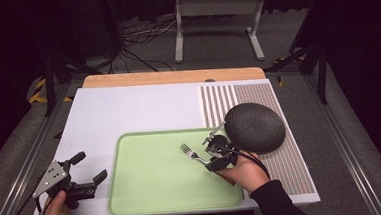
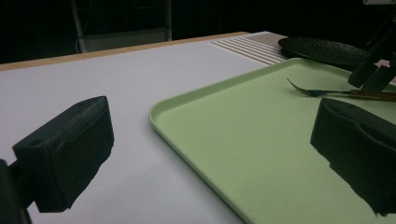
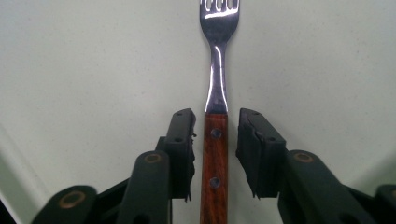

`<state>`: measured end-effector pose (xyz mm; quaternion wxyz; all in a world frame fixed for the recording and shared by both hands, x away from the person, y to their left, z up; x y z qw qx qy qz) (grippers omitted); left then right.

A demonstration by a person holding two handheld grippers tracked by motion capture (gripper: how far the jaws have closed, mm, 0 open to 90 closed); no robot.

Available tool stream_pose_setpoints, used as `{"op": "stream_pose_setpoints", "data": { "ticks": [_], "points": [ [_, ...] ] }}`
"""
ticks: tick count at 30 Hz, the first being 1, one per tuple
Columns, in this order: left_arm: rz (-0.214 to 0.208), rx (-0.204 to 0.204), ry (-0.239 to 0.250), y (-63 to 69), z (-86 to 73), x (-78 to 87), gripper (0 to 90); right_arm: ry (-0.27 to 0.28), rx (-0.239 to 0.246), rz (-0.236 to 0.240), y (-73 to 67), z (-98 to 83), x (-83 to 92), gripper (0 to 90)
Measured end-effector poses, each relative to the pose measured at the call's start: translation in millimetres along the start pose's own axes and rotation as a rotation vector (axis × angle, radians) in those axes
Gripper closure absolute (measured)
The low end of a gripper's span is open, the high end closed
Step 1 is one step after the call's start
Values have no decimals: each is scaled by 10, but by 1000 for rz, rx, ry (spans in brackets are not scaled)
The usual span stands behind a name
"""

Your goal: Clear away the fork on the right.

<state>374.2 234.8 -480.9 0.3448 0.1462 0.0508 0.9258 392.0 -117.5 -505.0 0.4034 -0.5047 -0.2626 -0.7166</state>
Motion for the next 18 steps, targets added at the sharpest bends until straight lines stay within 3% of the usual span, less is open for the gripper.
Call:
{"op": "stream_pose_setpoints", "data": {
  "ticks": [2,5,10,12,18],
  "points": [
    [0,-1,0,1,0,-1,2,19,17,-4,0,25,24,611],
    [1,0,3,1,2,-3,2,66,57,-17,-13,92,72,651],
    [2,0,4,1,2,-3,1,146,136,-36,-58,219,148,850],
    [1,-1,0,-1,-1,-3,2,158,158,-47,-66,259,157,898],
    [1,-1,3,1,1,-4,2,166,231,-57,-93,406,106,900]
  ]
}}
Point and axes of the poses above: each handheld gripper's, and its own axes: x roughly backward along the jaws, z roughly out of its top, y roughly to its right, the point moved 10 cm from there along -x, roughly forward along the jaws, and after that the axes turned 8 degrees about x, right-handed, at the moved point
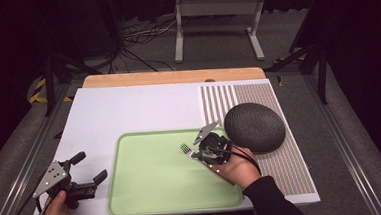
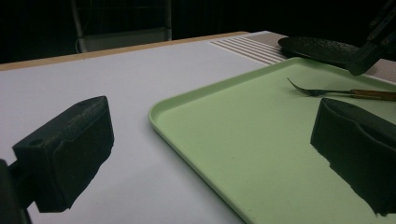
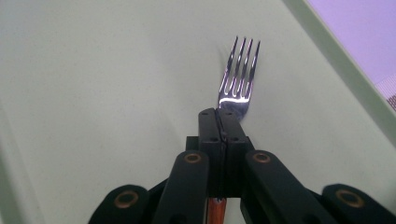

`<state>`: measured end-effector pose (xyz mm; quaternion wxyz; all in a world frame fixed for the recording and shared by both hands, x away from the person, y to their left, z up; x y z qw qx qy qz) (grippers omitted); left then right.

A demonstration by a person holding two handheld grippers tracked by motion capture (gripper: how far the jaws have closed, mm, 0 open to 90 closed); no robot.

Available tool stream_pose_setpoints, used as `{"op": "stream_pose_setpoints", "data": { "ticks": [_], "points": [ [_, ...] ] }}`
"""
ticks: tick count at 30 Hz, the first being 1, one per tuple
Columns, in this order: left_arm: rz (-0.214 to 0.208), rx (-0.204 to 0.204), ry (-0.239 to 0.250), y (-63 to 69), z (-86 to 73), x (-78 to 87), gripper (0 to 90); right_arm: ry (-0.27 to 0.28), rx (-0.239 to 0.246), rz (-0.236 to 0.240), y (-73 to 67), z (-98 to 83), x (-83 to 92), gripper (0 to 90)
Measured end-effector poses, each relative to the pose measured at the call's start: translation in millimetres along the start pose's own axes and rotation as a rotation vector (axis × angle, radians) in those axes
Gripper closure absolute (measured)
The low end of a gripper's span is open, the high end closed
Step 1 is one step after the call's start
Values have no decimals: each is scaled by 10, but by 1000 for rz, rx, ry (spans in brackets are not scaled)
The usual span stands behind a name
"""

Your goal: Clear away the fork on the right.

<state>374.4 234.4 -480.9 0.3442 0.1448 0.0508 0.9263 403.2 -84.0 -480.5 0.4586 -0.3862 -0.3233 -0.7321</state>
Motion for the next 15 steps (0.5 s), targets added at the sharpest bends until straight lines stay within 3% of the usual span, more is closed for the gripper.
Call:
{"op": "stream_pose_setpoints", "data": {
  "ticks": [15],
  "points": [
    [-1,4,0,-3,2,3,2,-18,55,18,65,213,-317,900]
  ]
}}
Point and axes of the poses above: each handheld gripper's, and its own axes: x roughly backward along the jaws, z roughly out of its top, y roughly to its right, the point moved 10 cm from there along -x, roughly forward along the jaws, and after that the axes turned 8 degrees about x, right-handed, at the moved point
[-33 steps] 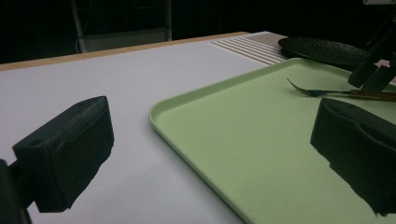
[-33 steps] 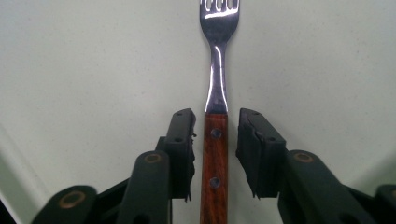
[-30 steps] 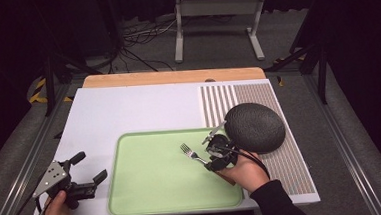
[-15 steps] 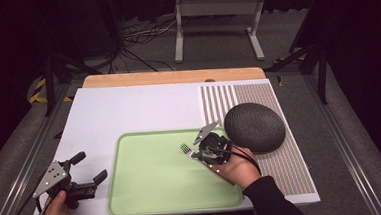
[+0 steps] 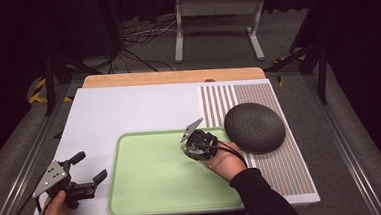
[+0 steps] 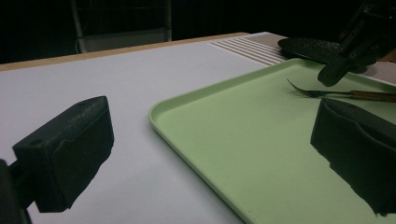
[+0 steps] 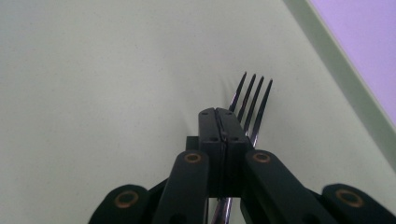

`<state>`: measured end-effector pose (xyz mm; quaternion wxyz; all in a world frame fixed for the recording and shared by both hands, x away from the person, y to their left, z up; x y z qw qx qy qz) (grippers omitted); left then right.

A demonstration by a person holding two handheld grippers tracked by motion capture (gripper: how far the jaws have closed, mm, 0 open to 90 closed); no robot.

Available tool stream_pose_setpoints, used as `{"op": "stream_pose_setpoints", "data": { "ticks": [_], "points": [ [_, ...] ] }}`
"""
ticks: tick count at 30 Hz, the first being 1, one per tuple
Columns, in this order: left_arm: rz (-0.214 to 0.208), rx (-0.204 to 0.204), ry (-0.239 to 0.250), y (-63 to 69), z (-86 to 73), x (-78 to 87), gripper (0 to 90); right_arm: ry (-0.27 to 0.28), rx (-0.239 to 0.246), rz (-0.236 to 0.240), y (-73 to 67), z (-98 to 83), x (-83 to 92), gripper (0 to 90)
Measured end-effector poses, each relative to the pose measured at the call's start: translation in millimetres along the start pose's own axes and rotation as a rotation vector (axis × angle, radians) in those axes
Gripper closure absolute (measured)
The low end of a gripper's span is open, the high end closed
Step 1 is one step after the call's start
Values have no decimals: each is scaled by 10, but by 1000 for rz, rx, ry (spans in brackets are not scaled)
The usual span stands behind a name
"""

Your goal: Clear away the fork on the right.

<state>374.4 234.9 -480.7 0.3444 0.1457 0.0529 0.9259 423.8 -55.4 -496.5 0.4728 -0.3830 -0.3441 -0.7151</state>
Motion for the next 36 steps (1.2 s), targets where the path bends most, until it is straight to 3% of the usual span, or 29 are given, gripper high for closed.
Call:
{"op": "stream_pose_setpoints", "data": {
  "ticks": [19,36],
  "points": [
    [-5,0,3,5,10,5,2,-11,10,18,52,123,-295,900],
    [-7,1,8,7,14,5,1,-20,-11,-11,160,94,-330,900]
  ]
}}
Point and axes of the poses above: each handheld gripper's, and its own axes: x roughly backward along the jaws, z roughly out of its top, y roughly to its right, the point moved 10 cm from there along -x, roughly forward along the jaws, and after that the axes turned 8 degrees about x, right-handed, at the moved point
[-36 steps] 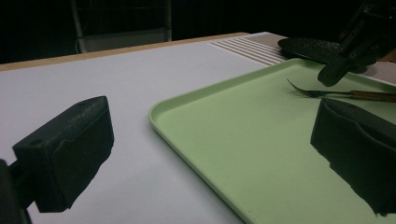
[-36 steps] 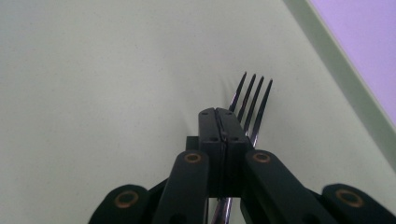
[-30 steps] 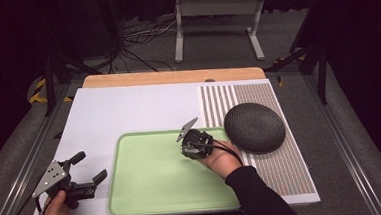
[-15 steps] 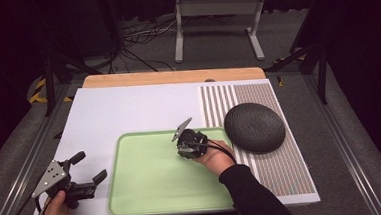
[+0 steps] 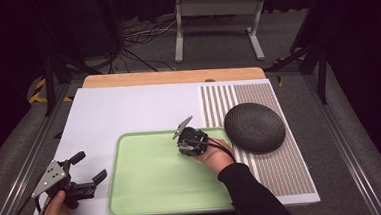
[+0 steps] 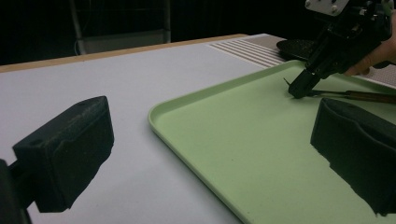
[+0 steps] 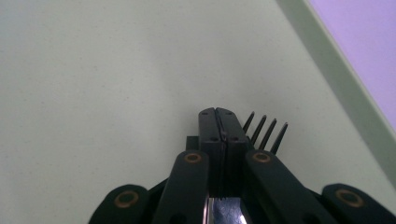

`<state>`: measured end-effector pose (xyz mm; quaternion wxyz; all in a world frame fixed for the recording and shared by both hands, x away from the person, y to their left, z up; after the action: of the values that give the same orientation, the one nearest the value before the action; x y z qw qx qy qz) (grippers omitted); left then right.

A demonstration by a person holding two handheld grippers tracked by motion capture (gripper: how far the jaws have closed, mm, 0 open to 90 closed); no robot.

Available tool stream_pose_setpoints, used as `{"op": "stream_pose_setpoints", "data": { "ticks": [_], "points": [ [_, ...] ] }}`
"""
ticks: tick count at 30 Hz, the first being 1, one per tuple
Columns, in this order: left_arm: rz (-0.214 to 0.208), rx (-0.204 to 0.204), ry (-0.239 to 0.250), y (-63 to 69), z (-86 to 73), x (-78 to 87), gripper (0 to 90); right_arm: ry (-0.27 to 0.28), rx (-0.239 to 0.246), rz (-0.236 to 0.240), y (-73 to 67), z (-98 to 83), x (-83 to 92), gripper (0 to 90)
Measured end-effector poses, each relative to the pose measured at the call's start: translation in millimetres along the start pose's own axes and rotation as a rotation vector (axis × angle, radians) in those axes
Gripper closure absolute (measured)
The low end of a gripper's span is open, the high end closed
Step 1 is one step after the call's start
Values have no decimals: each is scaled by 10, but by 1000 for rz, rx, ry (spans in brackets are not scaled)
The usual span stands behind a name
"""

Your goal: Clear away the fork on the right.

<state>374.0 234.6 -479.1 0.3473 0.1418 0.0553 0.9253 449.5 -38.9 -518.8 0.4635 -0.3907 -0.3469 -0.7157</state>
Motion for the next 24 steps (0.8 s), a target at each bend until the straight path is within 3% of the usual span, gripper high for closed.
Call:
{"op": "stream_pose_setpoints", "data": {
  "ticks": [24],
  "points": [
    [3,-2,-8,-3,-10,-2,2,-23,-141,-82,373,-355,147,900]
  ]
}}
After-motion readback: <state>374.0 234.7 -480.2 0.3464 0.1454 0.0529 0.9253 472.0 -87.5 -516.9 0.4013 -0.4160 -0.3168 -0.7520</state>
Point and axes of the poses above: each handheld gripper's, and its own axes: x roughly backward along the jaws, z roughly out of its top, y roughly to its right, the point moved 10 cm from there along -x, roughly forward along the jaws, and after that the axes turned 8 degrees about x, right-handed, at the moved point
